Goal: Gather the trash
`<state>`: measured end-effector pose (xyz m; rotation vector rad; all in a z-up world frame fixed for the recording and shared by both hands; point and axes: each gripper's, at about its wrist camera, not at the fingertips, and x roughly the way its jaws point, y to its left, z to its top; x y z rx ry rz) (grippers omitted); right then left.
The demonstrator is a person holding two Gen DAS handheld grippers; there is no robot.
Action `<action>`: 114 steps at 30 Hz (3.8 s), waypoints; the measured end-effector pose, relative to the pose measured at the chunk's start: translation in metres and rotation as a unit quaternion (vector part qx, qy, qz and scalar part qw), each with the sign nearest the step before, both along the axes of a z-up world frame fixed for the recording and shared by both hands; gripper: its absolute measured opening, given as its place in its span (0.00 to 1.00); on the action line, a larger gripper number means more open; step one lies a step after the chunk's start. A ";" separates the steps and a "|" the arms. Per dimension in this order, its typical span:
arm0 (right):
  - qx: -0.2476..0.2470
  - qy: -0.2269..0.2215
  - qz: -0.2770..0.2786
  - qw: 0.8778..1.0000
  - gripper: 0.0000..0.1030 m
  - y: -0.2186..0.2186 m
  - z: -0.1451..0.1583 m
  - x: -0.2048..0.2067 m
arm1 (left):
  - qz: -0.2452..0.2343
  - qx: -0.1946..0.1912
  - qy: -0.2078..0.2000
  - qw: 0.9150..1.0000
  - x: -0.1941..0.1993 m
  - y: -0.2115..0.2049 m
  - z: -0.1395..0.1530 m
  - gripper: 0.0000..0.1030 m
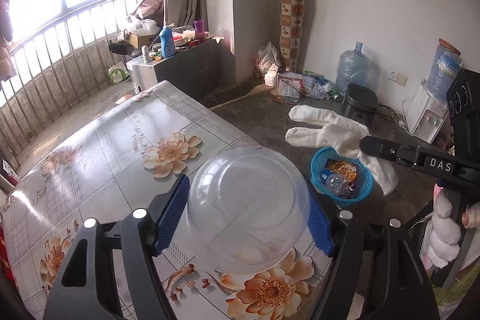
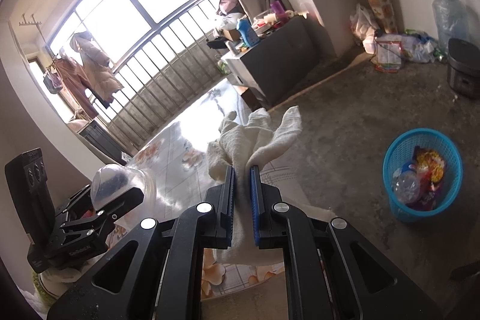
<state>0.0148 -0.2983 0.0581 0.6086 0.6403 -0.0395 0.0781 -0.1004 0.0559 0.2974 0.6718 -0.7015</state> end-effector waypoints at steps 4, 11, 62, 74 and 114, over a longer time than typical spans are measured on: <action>0.008 0.002 -0.017 1.000 0.08 -0.010 -0.002 -0.006 | -0.020 0.003 0.001 1.000 0.000 -0.019 0.000 0.69; 0.010 0.004 -0.067 0.998 0.08 -0.044 -0.003 -0.020 | -0.067 0.010 0.005 0.998 -0.001 -0.065 0.000 0.69; 0.214 0.125 -0.369 0.896 0.50 -0.230 -0.164 -0.083 | -0.244 -0.031 0.215 0.945 0.041 -0.349 -0.062 0.81; -0.003 0.050 -0.219 0.974 0.58 -0.145 -0.035 -0.034 | -0.118 -0.091 0.068 0.986 0.023 -0.184 0.035 0.95; -0.319 0.196 0.007 0.927 0.92 0.071 -0.022 -0.035 | 0.292 0.076 0.107 0.947 -0.065 0.094 -0.060 0.95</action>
